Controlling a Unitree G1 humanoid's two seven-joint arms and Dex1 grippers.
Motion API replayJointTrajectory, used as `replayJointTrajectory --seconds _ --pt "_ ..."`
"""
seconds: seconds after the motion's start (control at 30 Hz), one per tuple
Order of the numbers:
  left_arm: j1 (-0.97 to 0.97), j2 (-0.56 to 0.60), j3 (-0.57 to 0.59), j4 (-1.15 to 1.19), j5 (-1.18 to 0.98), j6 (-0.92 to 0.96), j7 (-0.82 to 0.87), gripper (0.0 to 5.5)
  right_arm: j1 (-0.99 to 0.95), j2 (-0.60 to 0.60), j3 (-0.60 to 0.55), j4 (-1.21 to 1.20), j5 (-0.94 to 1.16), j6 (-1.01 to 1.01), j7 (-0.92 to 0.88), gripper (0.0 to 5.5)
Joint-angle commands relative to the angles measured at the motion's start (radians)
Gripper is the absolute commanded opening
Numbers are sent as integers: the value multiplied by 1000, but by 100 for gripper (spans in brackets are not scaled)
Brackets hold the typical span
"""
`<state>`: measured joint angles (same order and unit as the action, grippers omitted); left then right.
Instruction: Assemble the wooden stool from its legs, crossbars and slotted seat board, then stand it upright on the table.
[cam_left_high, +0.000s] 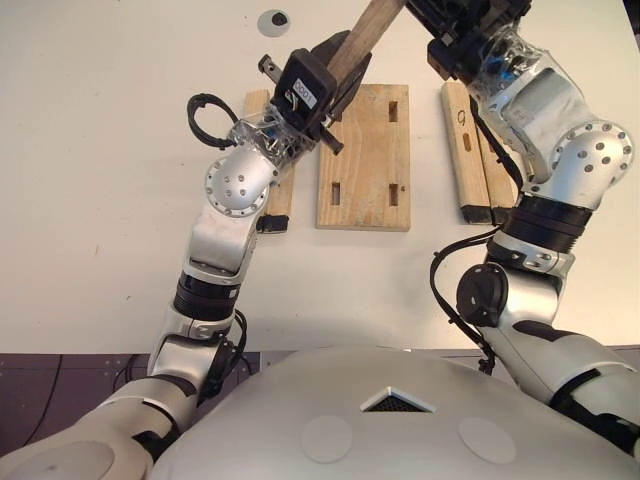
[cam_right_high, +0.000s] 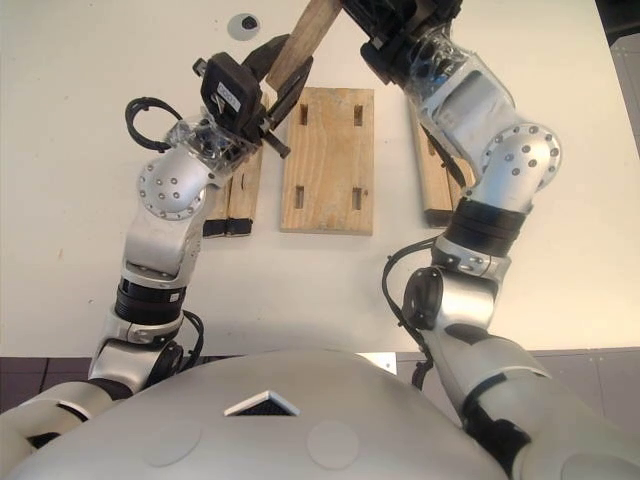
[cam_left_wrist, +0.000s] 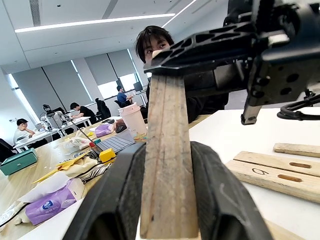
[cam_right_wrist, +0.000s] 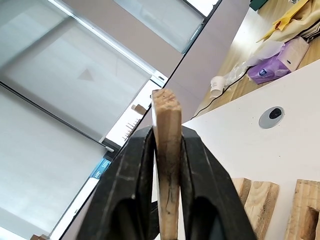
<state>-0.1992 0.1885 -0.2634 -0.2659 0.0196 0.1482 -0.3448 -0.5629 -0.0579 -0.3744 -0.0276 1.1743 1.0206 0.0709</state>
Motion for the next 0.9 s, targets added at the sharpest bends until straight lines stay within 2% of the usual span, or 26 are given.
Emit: replayJointTrajectory --seconds 0.03,0.07,0.1,0.17,0.2,0.27,0.37,0.47,0.53,0.6,0.77,0.9 --pt "-7 0 5 16 17 1 8 124 17 -31 51 -38 -90 -59 9 52" --pt "-9 -6 9 21 13 6 15 124 27 -37 69 -50 -131 -86 12 51" --pt "-9 -14 16 24 1 14 19 161 31 -45 94 -51 -183 -120 17 50" --pt "-6 -28 10 19 -3 20 26 197 47 -98 169 2 -447 -337 -3 38" --pt "-6 -38 7 22 -4 20 31 218 58 -135 164 57 -567 -456 -43 38" --pt "-2 -51 4 27 8 21 49 248 85 -198 90 121 -690 -605 -91 38" --pt "25 -50 18 32 39 33 90 290 175 -299 -5 84 -715 -652 -30 38" --pt "64 -36 46 53 69 42 132 238 385 -363 -162 -64 -594 -545 43 38" --pt "80 -33 71 60 73 47 154 202 448 -365 -212 -119 -516 -465 58 38" --pt "71 -51 107 82 65 61 187 163 464 -334 -215 -134 -452 -406 59 38" --pt "31 -72 142 143 63 87 216 160 441 -221 -168 -112 -393 -383 30 38" --pt "29 -77 148 156 58 89 216 160 423 -198 -126 -91 -419 -412 46 38"
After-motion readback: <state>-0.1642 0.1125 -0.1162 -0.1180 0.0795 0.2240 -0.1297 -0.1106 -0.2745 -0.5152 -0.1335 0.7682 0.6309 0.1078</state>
